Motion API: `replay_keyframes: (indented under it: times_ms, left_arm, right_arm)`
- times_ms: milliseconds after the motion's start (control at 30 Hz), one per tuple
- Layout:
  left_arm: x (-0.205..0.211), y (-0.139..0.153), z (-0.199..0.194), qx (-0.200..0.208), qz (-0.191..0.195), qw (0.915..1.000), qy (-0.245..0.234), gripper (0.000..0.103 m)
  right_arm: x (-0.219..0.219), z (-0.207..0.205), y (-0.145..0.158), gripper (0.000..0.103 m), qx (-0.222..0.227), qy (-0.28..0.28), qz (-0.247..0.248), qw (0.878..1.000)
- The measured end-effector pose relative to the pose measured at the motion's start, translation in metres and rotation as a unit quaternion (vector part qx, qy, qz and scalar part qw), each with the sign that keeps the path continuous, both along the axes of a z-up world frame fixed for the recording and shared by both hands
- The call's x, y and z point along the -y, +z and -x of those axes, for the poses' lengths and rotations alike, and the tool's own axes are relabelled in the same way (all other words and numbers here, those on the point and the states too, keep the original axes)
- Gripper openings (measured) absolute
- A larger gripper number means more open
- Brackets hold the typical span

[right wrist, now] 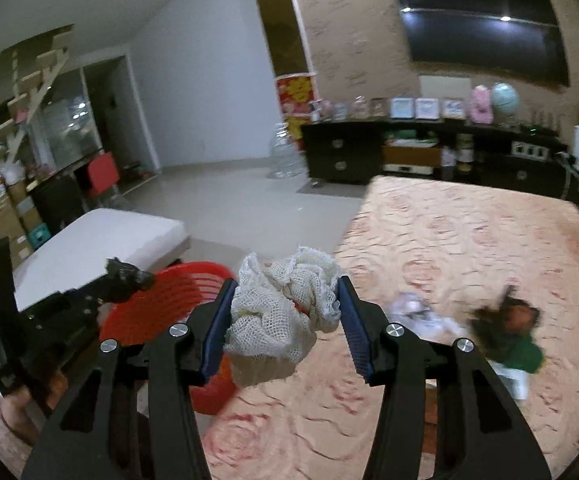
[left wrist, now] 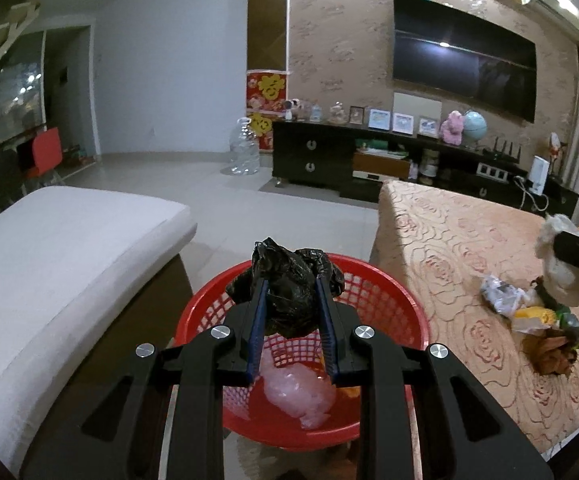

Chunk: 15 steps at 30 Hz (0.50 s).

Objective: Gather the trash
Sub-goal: 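Move both tools over the red wastebasket and open them to drop the items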

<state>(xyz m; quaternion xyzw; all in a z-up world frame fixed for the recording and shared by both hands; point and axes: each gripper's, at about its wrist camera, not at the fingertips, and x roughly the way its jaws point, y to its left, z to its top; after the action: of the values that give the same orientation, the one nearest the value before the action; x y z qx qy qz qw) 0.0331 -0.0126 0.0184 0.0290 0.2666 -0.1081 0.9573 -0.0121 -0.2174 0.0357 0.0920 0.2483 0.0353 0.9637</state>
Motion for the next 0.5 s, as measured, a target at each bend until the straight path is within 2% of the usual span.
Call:
replay_keyframes:
  times_ms: [167, 333, 500]
  left_arm:
    - [-0.003, -0.012, -0.011, -0.018, -0.012, 0.9997, 0.010, 0.023]
    - [-0.012, -0.015, -0.015, -0.026, -0.003, 0.9995, 0.016, 0.023]
    - [-0.017, -0.021, -0.018, -0.041, -0.005, 0.9989, 0.020, 0.023]
  right_arm:
    - [-0.035, -0.035, -0.010, 0.049, -0.024, 0.041, -0.011, 0.999]
    - [-0.064, -0.064, -0.021, 0.049, -0.049, 0.071, -0.014, 0.996]
    - [-0.077, -0.082, -0.028, 0.049, -0.066, 0.085, -0.019, 0.994]
